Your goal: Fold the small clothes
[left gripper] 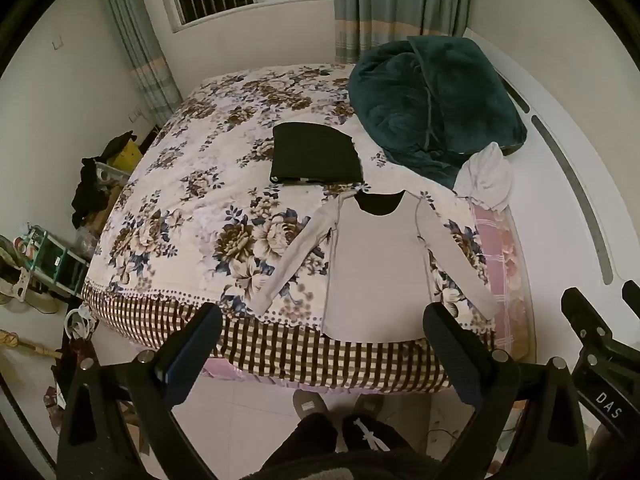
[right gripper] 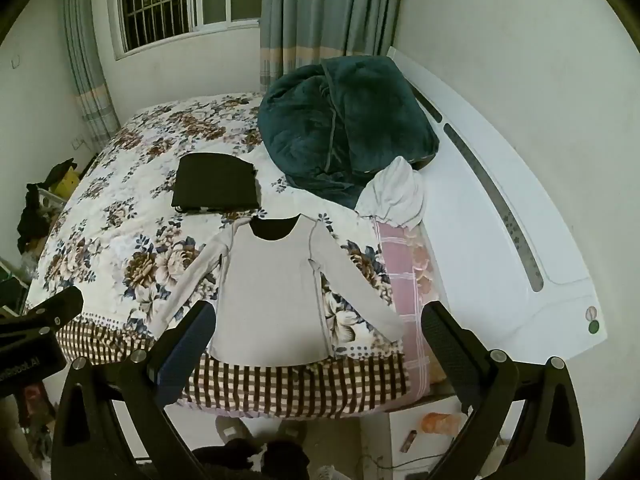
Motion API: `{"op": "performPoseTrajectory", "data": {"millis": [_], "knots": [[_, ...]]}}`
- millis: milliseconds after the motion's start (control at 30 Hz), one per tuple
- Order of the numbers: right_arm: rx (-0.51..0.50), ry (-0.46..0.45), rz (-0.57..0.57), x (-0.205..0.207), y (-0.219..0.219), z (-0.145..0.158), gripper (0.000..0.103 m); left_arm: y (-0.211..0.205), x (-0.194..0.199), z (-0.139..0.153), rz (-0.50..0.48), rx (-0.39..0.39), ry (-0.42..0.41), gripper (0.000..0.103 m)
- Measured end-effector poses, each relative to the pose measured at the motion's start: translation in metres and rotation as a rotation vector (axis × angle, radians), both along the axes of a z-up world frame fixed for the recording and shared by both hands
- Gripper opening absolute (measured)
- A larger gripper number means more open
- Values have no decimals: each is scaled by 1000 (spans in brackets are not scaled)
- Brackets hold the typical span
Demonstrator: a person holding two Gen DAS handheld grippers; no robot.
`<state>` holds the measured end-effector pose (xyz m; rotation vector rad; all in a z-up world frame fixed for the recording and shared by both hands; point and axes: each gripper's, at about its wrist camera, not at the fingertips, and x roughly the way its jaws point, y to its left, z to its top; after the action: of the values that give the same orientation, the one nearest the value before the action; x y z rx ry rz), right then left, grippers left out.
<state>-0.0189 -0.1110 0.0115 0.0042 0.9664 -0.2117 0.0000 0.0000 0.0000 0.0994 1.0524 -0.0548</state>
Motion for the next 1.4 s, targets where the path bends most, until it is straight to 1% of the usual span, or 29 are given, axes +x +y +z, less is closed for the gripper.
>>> {"op": "performPoseTrajectory", "data": {"millis": [233, 300, 367, 433, 533, 700, 1000, 1400], "knots": [[-2, -9, 10, -1, 0, 3, 103, 5, -1, 5, 10, -7, -9, 102], [0, -9, 8, -2, 4, 5, 103, 9, 1, 4, 12, -10, -8, 102], [-3, -12, 13, -4, 6, 7, 103, 3, 0, -1, 15, -4, -12, 102], [-4, -14, 16, -5, 7, 7, 103, 5, -5, 5, 17, -9, -18, 102], [-2, -17, 18, -2, 9, 12, 103, 5, -4, 6, 17, -8, -18, 102], [2, -28, 28, -2, -2, 14, 103, 5, -2, 11, 19, -8, -22, 102], [-6, -42, 32, 1, 1, 22, 103, 5, 1, 16, 24, -9, -40, 102], [0, -51, 34, 2, -2, 22, 103, 5, 3, 17, 28, -6, -51, 102]]}}
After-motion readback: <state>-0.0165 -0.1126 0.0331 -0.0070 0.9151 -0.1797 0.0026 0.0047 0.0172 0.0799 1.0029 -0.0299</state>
